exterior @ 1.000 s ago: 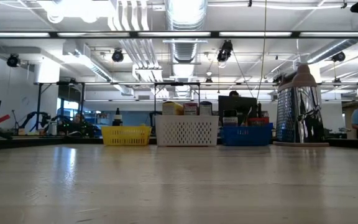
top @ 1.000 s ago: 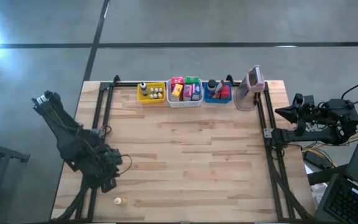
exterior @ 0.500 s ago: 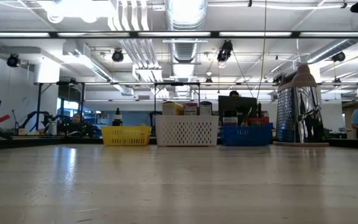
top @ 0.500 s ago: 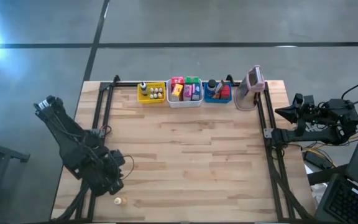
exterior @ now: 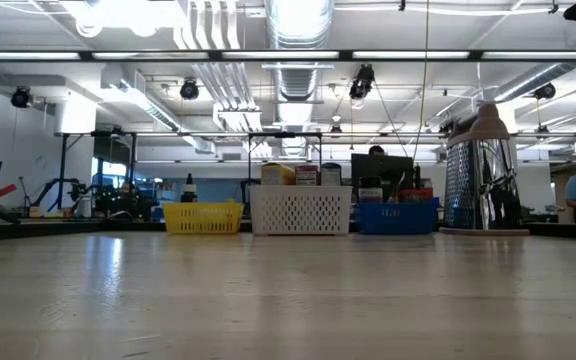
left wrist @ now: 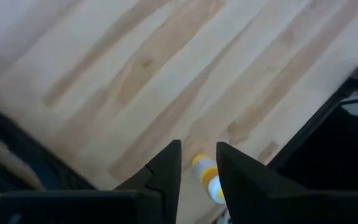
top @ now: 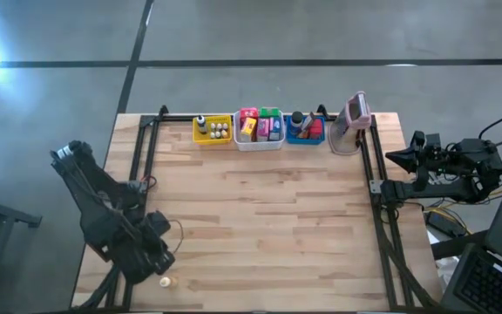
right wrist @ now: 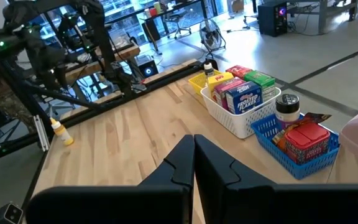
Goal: Pick & Place Kitchen Items
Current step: Put the yellow food coloring bottle into the yellow basket
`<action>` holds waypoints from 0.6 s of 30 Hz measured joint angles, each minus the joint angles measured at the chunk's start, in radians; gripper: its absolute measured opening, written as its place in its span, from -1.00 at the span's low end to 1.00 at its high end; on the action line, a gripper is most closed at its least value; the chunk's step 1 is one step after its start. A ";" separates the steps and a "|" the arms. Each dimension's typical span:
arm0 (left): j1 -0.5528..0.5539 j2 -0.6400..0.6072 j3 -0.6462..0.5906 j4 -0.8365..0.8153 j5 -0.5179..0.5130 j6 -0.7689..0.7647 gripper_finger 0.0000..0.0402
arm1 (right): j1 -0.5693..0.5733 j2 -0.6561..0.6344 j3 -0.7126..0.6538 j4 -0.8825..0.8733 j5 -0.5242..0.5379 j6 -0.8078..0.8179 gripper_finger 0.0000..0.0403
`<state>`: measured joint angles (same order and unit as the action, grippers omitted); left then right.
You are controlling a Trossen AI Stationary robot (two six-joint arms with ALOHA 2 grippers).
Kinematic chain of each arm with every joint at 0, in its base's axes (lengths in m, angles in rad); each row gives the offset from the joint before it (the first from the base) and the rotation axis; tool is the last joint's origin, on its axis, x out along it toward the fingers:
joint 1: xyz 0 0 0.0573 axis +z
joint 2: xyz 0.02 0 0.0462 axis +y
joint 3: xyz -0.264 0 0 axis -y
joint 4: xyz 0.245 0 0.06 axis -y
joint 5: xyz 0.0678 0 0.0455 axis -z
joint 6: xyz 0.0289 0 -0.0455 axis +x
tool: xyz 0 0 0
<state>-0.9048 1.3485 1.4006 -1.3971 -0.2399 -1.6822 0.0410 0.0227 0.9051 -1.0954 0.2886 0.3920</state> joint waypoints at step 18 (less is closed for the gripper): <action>-0.080 0.265 0.146 0.033 0.181 -0.070 0.03 | 0.000 0.000 0.000 0.000 0.000 0.000 -0.96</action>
<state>-0.9850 1.6136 1.5471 -1.3638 -0.0585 -1.7524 0.0410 0.0227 0.9051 -1.0954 0.2886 0.3920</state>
